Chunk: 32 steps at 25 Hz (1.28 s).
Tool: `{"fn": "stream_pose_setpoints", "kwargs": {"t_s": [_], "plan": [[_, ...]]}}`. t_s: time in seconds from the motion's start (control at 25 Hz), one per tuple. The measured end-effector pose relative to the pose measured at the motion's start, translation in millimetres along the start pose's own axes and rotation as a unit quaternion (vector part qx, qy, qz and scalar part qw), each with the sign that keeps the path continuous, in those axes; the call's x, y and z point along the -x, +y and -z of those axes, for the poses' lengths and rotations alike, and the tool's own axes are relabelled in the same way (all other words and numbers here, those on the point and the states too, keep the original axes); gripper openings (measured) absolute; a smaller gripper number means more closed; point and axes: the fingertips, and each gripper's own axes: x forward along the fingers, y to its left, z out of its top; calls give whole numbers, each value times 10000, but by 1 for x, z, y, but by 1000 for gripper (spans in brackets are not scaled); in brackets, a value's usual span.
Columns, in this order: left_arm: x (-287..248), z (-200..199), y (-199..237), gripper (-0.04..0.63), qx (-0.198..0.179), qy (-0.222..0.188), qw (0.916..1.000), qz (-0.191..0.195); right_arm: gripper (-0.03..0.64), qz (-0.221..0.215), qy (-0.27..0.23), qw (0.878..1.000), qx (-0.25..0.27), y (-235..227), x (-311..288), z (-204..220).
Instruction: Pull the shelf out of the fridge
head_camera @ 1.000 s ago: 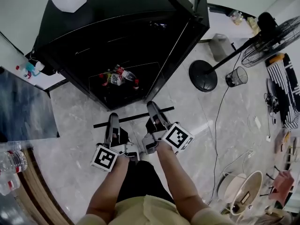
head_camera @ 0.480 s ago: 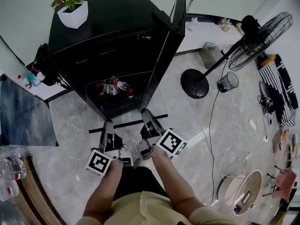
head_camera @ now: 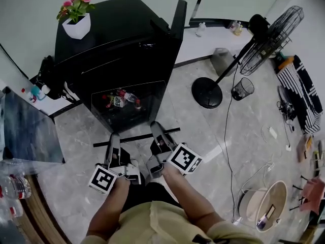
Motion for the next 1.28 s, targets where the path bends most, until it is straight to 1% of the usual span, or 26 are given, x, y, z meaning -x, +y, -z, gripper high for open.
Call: {"fn": "stream_pose_setpoints", "kwargs": {"t_s": [0.12, 0.28, 0.56, 0.72, 0.84, 1.28], "plan": [[7, -1, -13, 72, -18, 26, 9999, 141, 80, -73, -12, 10000, 57, 11, 11, -2], [16, -3, -25, 72, -70, 24, 9997, 213, 83, -186, 43, 9997, 145, 25, 19, -2], [32, -7, -39, 72, -140, -94, 9993, 341, 87, -196, 94, 9994, 260, 38, 34, 2], [39, -6, -48, 72, -132, -154, 9989, 427, 87, -300, 84, 9990, 333, 48, 42, 0], [42, -7, -56, 71, -216, -165, 9983, 506, 87, -376, 103, 9986, 366, 53, 45, -2], [53, -12, -63, 71, -326, -250, 9979, 508, 91, -479, 167, 9977, 451, 61, 49, 2]]}}
